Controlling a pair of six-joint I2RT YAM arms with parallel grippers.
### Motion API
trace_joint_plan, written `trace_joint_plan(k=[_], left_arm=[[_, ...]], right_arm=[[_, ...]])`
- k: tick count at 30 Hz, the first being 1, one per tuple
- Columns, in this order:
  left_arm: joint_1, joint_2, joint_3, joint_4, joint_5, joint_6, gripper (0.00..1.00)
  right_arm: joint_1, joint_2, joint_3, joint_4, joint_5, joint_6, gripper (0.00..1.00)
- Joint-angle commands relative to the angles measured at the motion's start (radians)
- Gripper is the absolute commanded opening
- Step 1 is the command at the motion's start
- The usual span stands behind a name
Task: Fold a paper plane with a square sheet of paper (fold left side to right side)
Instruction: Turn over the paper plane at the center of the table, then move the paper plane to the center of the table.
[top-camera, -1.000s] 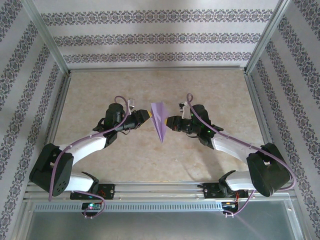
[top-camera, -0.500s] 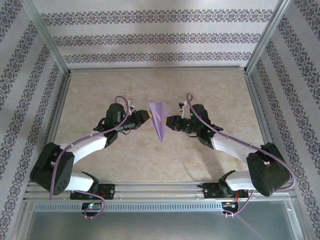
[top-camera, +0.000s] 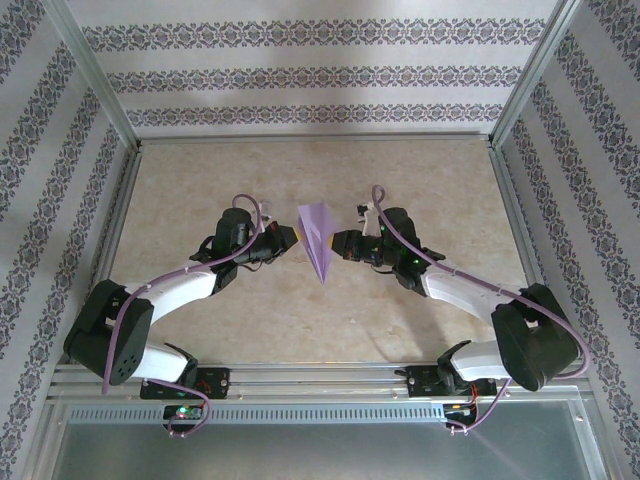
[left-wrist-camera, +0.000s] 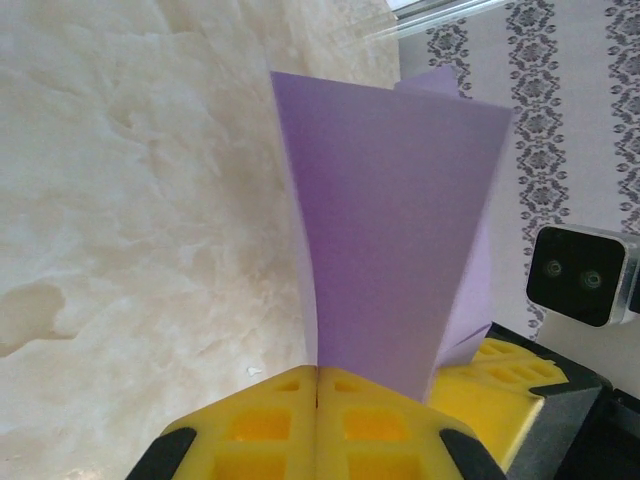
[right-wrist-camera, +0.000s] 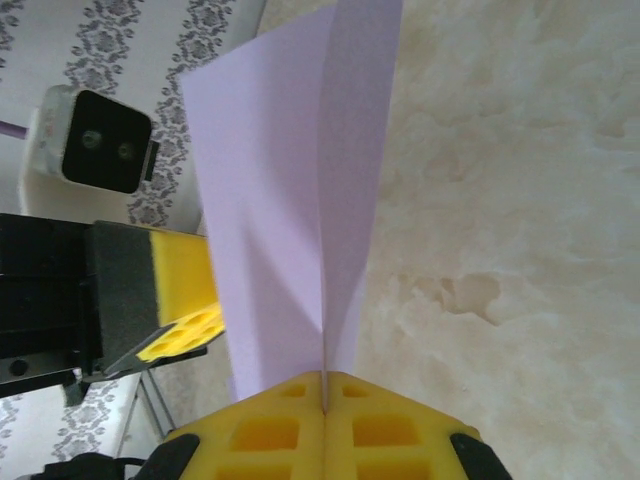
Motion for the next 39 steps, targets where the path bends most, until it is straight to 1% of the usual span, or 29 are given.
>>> trace_joint_plan(k=[1,2,4,5,6,8,10,13,16,18,21,24,28,36,39], left_arm=[[-0.015,0.035,-0.004,-0.013,-0.019,0.033,0.03],[-0.018,0.048,-0.006,-0.003,-0.013,0.032,0.03],[-0.026,0.080,-0.009,0.014,-0.011,0.027,0.02],[-0.030,0.096,-0.010,0.024,-0.011,0.028,0.02],[-0.034,0.115,-0.011,0.034,-0.012,0.028,0.02],[-0.038,0.150,-0.015,0.062,-0.011,0.022,0.02],[-0.041,0.187,-0.019,0.101,-0.010,0.005,0.01],[-0.046,0.230,-0.021,0.160,-0.003,-0.021,0.00],[-0.049,0.253,-0.020,0.183,-0.003,-0.035,0.00],[-0.051,0.261,-0.020,0.192,-0.004,-0.040,0.00],[-0.052,0.269,-0.028,0.210,-0.005,-0.051,0.00],[-0.054,0.270,-0.033,0.214,-0.007,-0.055,0.00],[-0.054,0.270,-0.032,0.215,-0.005,-0.056,0.00],[-0.057,0.273,-0.033,0.217,-0.005,-0.059,0.00],[-0.057,0.274,-0.034,0.218,-0.005,-0.061,0.00]], right_arm=[[-0.003,0.046,-0.007,-0.020,0.031,-0.033,0.02],[-0.003,0.061,-0.007,-0.020,0.027,-0.034,0.06],[-0.002,0.086,-0.004,-0.034,0.033,-0.044,0.17],[-0.003,0.090,-0.003,-0.050,0.048,-0.050,0.20],[-0.005,0.086,-0.001,-0.078,0.073,-0.060,0.27],[-0.011,0.066,0.011,-0.156,0.122,-0.091,0.34],[-0.015,0.042,0.050,-0.299,0.177,-0.142,0.42],[-0.005,0.020,0.122,-0.480,0.223,-0.198,0.44],[0.019,0.019,0.166,-0.582,0.232,-0.197,0.49],[0.025,0.031,0.159,-0.575,0.201,-0.153,0.52],[0.041,0.062,0.116,-0.479,0.136,-0.050,0.59],[0.081,0.104,0.121,-0.448,0.142,-0.016,0.67],[0.115,0.159,0.139,-0.412,0.147,0.001,0.68],[0.152,0.236,0.192,-0.395,0.164,0.010,0.52],[0.158,0.260,0.202,-0.385,0.161,0.014,0.50]])
